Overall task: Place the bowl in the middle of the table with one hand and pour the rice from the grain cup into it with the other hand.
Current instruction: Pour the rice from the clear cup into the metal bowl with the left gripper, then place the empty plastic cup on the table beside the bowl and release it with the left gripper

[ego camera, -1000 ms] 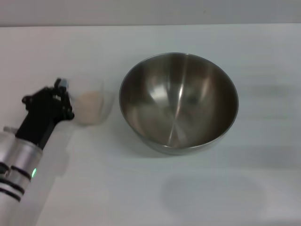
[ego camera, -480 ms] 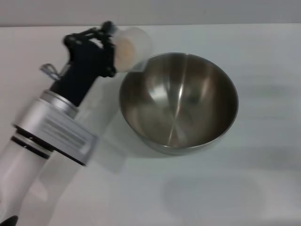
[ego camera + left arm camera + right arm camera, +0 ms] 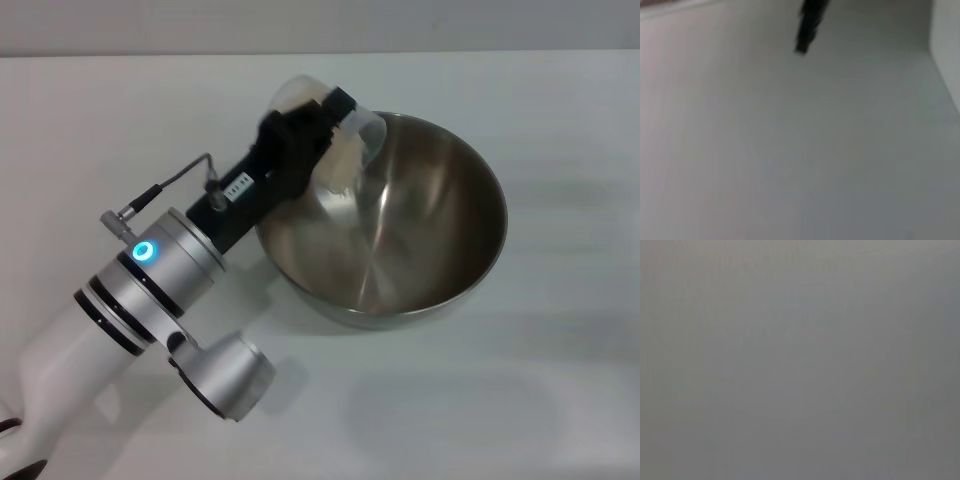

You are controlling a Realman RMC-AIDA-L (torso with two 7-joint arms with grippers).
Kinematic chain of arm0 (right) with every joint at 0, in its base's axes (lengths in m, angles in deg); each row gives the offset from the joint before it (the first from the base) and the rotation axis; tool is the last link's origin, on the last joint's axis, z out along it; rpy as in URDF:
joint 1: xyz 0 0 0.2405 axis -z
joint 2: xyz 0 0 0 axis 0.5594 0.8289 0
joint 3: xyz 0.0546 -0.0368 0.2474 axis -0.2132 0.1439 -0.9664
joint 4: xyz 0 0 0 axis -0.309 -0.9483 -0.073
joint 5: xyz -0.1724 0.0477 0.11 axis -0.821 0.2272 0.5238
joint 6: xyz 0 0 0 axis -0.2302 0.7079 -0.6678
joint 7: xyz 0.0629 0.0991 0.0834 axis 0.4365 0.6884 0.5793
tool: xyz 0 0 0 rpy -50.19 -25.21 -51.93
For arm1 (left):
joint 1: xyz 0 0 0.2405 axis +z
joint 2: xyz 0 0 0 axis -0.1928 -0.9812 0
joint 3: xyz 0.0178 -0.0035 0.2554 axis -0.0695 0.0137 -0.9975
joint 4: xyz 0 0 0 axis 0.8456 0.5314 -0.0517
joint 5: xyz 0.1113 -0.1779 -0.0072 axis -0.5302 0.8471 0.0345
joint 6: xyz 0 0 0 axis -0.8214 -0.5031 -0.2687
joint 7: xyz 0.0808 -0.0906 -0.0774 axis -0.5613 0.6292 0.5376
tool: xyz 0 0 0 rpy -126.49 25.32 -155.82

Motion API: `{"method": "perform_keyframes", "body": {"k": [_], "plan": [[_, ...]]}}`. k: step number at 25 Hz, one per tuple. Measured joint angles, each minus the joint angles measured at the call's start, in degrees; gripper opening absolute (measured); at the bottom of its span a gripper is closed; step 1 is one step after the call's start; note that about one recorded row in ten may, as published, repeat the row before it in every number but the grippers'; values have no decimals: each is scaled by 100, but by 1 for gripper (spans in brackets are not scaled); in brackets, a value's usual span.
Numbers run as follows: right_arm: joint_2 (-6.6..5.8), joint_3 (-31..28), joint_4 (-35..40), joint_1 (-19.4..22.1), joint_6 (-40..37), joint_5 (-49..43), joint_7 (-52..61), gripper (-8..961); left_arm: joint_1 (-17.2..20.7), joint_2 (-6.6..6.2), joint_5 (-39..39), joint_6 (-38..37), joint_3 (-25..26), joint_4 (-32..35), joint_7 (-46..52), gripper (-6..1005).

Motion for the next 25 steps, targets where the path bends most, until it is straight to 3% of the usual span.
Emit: {"method": "perform_keyframes", "body": {"k": [2,3,4,5,9,25], "plan": [[-2,0,0,-8,0,0,1,487,0,0,0,0,0,0,0,29],[-4,0,0,-13,-1,-1,0,487,8,0,-227,36,-3,-27,-893,29],[-7,0,1,-17,-2,-1,-2,487,8,0,-227,36,-3,-27,-893,29],[-10,0,3,-22,-2,-3,-6,487,42,0,-292,48,-25,-110,-1803,29],[-21,0,7,-39,-3,-69,-24,487,49,-1,-363,53,-63,-177,-2577,29],[-43,-35,18,-77,-1,-132,-36,487,41,0,-460,22,-57,-199,-2930,48]]}}
